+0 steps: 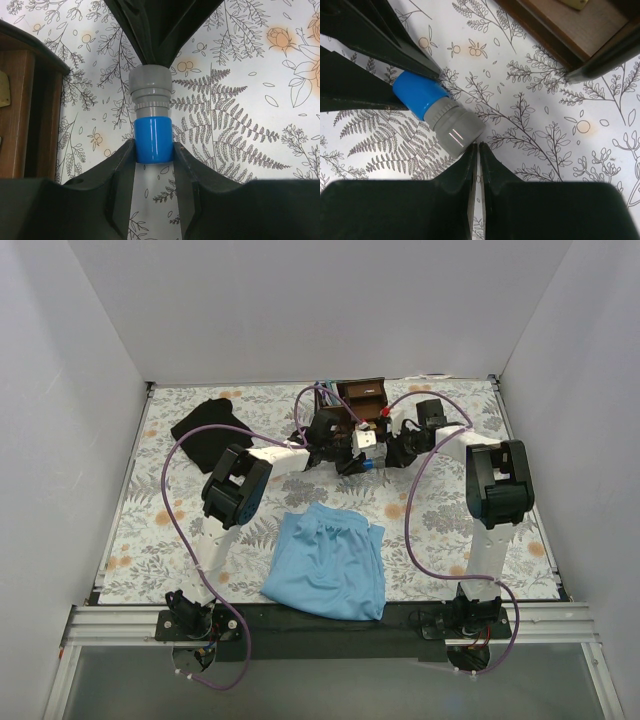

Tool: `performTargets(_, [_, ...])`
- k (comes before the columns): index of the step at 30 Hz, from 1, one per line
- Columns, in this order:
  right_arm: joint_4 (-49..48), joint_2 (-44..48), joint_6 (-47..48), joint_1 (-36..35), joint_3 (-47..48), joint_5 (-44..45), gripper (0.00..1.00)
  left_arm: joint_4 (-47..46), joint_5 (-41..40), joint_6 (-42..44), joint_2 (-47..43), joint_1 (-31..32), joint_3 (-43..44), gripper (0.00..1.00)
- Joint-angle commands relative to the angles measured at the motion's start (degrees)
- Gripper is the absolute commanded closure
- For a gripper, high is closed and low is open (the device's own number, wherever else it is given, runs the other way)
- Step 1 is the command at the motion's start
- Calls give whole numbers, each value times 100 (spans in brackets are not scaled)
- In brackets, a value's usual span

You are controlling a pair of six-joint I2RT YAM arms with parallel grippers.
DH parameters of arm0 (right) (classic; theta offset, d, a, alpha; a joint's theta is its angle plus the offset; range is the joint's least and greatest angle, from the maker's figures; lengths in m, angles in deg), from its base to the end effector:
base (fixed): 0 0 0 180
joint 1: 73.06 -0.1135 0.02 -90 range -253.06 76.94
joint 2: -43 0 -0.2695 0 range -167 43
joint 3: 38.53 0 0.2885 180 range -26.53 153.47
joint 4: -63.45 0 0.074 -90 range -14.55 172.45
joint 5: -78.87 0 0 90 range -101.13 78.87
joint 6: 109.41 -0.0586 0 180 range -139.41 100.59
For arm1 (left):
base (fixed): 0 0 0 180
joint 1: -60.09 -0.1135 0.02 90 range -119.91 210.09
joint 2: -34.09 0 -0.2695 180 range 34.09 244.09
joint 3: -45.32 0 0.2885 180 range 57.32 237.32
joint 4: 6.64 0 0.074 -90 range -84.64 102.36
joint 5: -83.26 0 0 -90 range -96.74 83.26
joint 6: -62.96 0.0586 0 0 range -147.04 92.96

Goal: Sort the stationery into containers
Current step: Close the stationery at the center of the board.

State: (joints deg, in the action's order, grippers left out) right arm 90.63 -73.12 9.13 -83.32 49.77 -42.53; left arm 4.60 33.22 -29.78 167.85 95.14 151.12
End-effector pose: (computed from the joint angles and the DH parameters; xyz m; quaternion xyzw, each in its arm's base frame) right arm 0.4521 0.1129 0.1192 -0.3817 0.8390 0.2088 0.3268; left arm 0.4314 -0.3486 0.0977 0.3770 0.7747 -0.4226 0.2814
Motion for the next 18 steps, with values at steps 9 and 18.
performTargets(9, [187, -236, 179, -511, 544, -253, 85, -91, 336, 125, 248, 99, 165, 99])
performTargets(18, [29, 80, -470, -942, 106, -736, 85, -531, 257, -402, 344, 99, 323, 100])
